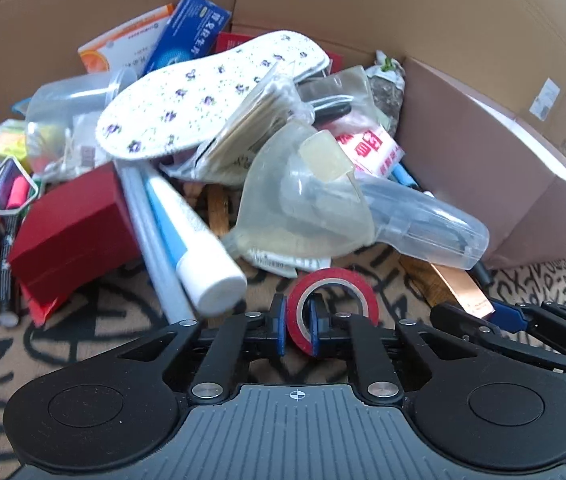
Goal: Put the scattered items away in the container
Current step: 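Grasp the red tape roll with the left gripper while the right grasps the tan box, then lift the red tape and tan box and carry both over the open box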
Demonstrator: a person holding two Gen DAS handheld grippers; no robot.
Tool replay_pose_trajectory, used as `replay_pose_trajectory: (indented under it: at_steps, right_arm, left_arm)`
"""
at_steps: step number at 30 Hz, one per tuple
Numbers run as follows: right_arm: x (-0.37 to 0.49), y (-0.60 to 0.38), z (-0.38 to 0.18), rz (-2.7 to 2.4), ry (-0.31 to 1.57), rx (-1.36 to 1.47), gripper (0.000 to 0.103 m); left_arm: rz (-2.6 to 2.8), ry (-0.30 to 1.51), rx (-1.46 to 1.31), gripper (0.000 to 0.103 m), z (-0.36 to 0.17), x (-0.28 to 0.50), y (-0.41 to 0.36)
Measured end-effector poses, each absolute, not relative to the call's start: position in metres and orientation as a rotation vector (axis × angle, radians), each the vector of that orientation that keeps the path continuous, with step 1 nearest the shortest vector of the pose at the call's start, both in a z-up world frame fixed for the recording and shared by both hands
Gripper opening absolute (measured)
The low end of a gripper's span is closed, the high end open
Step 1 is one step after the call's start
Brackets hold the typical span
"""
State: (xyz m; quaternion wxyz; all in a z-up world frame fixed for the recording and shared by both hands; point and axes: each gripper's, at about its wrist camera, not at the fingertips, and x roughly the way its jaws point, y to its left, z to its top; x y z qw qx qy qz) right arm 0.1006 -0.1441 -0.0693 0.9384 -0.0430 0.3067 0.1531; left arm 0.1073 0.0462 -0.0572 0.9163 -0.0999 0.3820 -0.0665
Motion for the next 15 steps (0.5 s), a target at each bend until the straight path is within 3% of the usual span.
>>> replay_pose_trajectory:
  at_steps: [11,12,14,15]
  right_arm:
    - [0.047,-0.156,-0.063,0.337,0.675,-0.146,0.035]
    - [0.046,-0.157,-0.063,0.336,0.674,-0.138,0.035]
    - [0.047,-0.157,-0.063,0.324,0.666,-0.122,0.036]
    - [0.048,-0.156,-0.062,0.318,0.658,-0.117,0.037]
  left_arm:
    - [-0.271,0.831,-0.100,0.005,-0.052,0.056,0.039]
    - [-0.270,0.832,-0.105,0.008,-0.052,0.056,0.040]
    - [-0.271,0.830,-0.110,0.026,-0.052,0.056,0.039]
    - [-0.273,0.827,-0.110,0.028,-0.053,0.056,0.039]
